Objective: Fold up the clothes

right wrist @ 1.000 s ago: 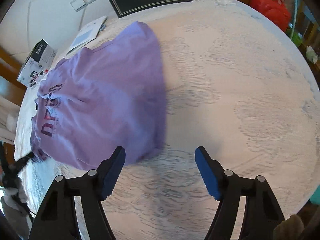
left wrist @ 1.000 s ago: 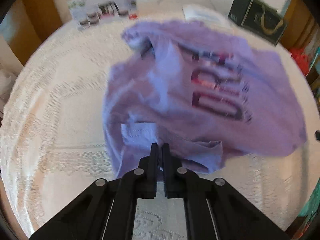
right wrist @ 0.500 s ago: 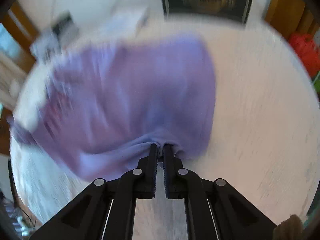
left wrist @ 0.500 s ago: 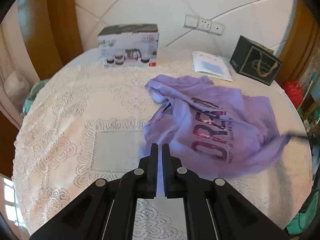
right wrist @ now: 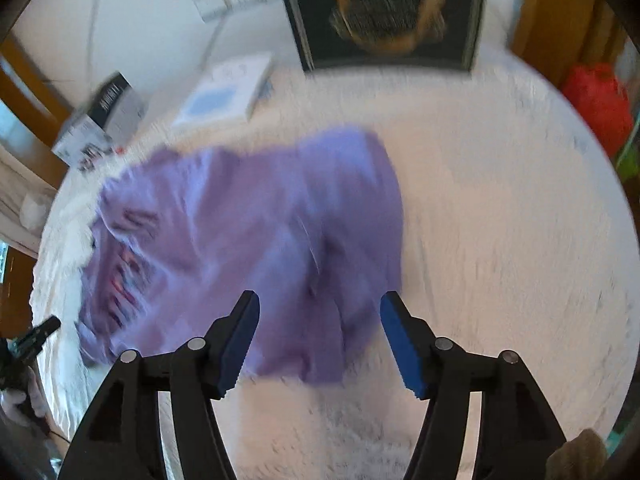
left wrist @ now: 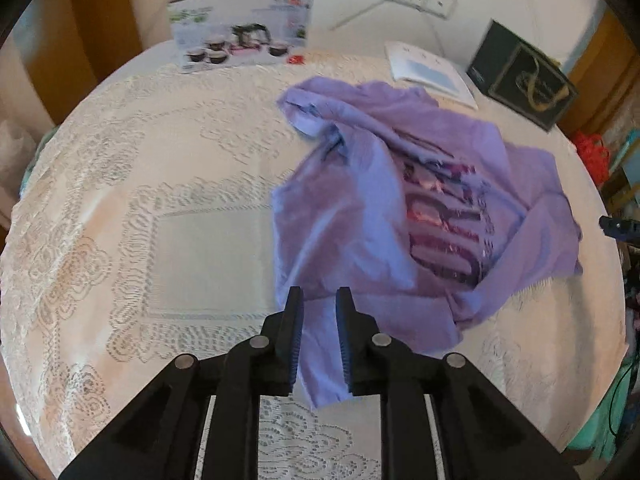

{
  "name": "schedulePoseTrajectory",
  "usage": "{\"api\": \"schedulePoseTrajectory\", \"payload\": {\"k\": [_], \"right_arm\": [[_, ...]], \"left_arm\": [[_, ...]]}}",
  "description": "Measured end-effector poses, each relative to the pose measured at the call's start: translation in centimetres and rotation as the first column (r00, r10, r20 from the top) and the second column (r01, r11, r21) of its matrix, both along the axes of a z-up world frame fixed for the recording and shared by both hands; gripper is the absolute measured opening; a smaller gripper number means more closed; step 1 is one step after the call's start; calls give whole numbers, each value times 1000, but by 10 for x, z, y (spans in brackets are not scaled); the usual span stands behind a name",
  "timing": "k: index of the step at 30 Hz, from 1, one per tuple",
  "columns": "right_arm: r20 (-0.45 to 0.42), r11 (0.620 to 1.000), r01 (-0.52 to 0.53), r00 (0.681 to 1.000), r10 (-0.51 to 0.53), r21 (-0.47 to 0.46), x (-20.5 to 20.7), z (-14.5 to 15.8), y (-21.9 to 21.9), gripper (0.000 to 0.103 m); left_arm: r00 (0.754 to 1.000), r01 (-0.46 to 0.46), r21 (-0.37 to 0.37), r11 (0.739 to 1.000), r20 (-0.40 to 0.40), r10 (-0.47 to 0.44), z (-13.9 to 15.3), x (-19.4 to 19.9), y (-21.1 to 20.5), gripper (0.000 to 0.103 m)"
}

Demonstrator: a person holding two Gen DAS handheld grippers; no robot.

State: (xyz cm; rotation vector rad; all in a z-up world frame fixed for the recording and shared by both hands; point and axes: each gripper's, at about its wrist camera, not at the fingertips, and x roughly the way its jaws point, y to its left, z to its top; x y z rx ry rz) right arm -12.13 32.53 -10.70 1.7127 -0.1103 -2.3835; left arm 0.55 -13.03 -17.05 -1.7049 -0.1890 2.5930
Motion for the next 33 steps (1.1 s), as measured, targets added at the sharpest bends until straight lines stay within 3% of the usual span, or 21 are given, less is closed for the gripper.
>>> {"api": "schedulePoseTrajectory", "payload": {"k": [7, 9, 12, 13, 15, 18, 19, 20, 21, 22, 23, 24, 29, 33], "right_arm": [[73, 996, 39, 997, -33, -79, 25, -25, 22, 64], [75, 996, 26, 997, -19, -88, 28, -26, 21, 82], [68, 995, -2, 998, 9, -98, 30, -27, 18, 89], [68, 995, -12, 997, 19, -99, 29, -29, 15, 89], [83, 995, -19, 996, 27, -94, 24, -37, 8, 89], [116, 998, -22, 993, 29, -59, 14, -55, -2, 88], [124, 999, -27, 992, 32, -42, 11, -61, -6, 84], [129, 999, -35, 991, 38, -25, 9, -67, -10, 68], [130, 999, -43, 991, 42, 6, 7, -70, -14, 42], [129, 998, -51, 991, 45, 45, 7, -71, -18, 35], [124, 997, -57, 991, 49, 57, 8, -67, -20, 9], [116, 997, -61, 992, 54, 55, 9, -61, -21, 4], [-35, 999, -50, 998, 50, -16, 50, 11, 3, 4], [-29, 996, -41, 999, 38, -82, 102, 40, 34, 4]], "left_arm": [[996, 66, 13, 998, 59, -67, -22, -4, 21, 29], [994, 78, 30, 996, 79, -80, -30, -2, 24, 36], [988, 96, 37, 995, 119, -100, -44, 0, 28, 43], [988, 102, 18, 995, 119, -103, -48, 1, 31, 41], [989, 102, -14, 995, 105, -100, -48, 2, 36, 6], [993, 88, -34, 996, 86, -85, -42, 3, 40, 6], [994, 82, -44, 996, 72, -79, -37, 5, 40, 6], [996, 75, -54, 996, 56, -72, -30, 7, 39, 6], [997, 69, -59, 996, 36, -67, -22, 9, 38, 6], [998, 62, -63, 996, 10, -61, -12, 12, 36, 6], [998, 54, -67, 996, -13, -55, -2, 16, 34, 6], [998, 45, -71, 996, -35, -48, 7, 19, 32, 6], [991, 41, -59, 997, -123, -48, 53, 48, 23, 6], [991, 95, -58, 994, -86, -100, 56, 76, 26, 6]]}}
